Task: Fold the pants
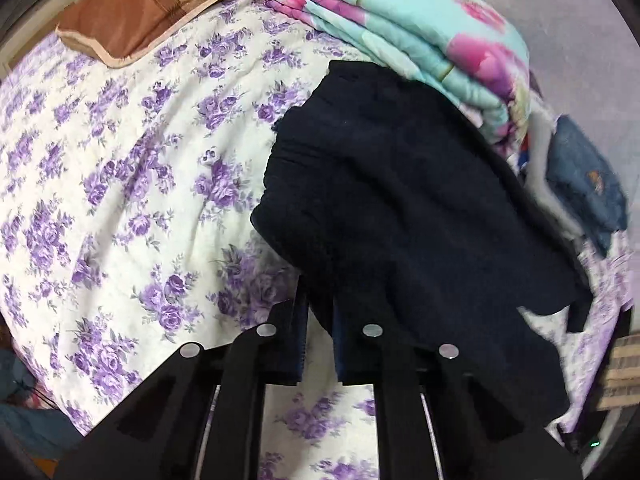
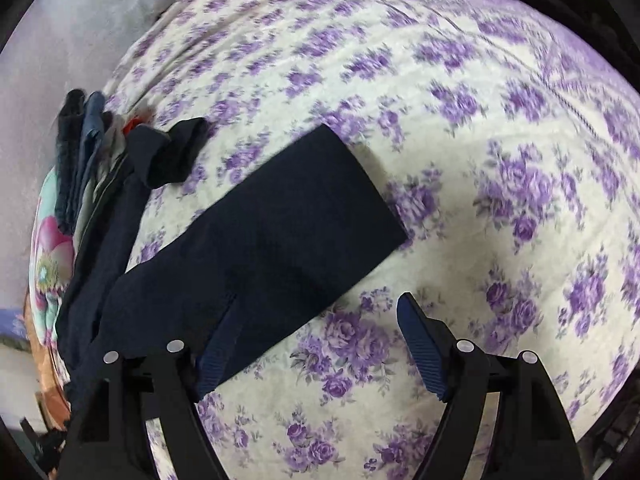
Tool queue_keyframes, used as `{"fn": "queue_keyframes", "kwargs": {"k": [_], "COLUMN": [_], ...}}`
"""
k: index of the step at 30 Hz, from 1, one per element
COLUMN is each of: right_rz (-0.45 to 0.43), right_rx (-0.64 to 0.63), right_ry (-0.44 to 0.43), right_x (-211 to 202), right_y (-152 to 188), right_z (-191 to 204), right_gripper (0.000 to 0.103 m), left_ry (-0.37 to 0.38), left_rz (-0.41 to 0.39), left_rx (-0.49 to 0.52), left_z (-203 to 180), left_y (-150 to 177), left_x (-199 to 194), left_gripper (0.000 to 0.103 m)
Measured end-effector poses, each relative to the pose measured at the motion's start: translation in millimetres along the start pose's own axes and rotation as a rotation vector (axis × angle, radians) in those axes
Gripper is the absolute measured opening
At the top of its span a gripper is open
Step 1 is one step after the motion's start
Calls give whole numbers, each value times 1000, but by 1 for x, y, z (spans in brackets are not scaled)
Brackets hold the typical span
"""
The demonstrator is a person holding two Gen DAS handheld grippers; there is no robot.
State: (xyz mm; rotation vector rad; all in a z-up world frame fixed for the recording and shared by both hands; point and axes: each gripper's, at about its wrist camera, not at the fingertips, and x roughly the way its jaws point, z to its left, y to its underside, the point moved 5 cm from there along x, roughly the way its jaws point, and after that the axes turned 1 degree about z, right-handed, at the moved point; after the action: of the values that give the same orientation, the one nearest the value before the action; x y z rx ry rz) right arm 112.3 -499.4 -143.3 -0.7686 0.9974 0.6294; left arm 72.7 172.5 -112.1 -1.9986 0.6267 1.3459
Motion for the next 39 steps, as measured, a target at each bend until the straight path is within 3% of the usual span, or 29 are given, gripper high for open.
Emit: {"fn": "queue_keyframes", "kwargs": {"k": [4,5,6,8,9,11,14,17,21,26,28,30,31,34,36,37,39], "right_rz": [37,76,82,58,55,41,-12,-11,58,101,134,148,146,86,-15,-76,-108], "right_rx": [33,66,87,133,164,185,149,127,132,126,142,140,134,79,5,-59,-173], "right_ry": [-40,-48,-54,-29,-59,-106,-158,-205,-195,-126,-33,117,169,180,264,307,322], "right_x": [25,38,44,47,46,34,-4,-42,-74,-61,-41,-30,-29,-40,-54,-60,-59], "right_y": [-6,-6,-6,-11,-13,-17,-23,-15,6,26,32,37,39,31,18,12,8], "right_z": [3,3,4,2,0,-1,-2,-10,-40,-66,-78,-88,-90,-78,-64,-51,-27], "right_gripper": [79,70,46,26,17,8,7,7,7,9,20,44,44,45,56,60,73], "left_ry": [65,70,69,69,72,69,68,75,64,56,15,-1,-35,-108,-98,-83,-70], "left_rz": [17,21,19,13,11,10,19,35,4,-2,36,54,47,1,-7,-19,-20], "left_rx": [-90,-102,-105,-111,-116,-107,-84,-85,-49,-36,-38,-67,-71,-82,-141,-147,-86], "left_z": [16,22,24,25,29,33,29,33,36,54,67,77,84,104,120,122,112], "left_y": [-5,-6,-4,-3,-1,3,3,9,21,39,48,55,58,57,51,49,46], "left_x": [-1,-2,-1,1,2,-1,4,4,-22,-49,-36,-28,-27,-35,-40,-42,-44], "left_gripper": [9,9,9,9,9,9,9,9,7,5,5,5,0,0,0,3,25]}}
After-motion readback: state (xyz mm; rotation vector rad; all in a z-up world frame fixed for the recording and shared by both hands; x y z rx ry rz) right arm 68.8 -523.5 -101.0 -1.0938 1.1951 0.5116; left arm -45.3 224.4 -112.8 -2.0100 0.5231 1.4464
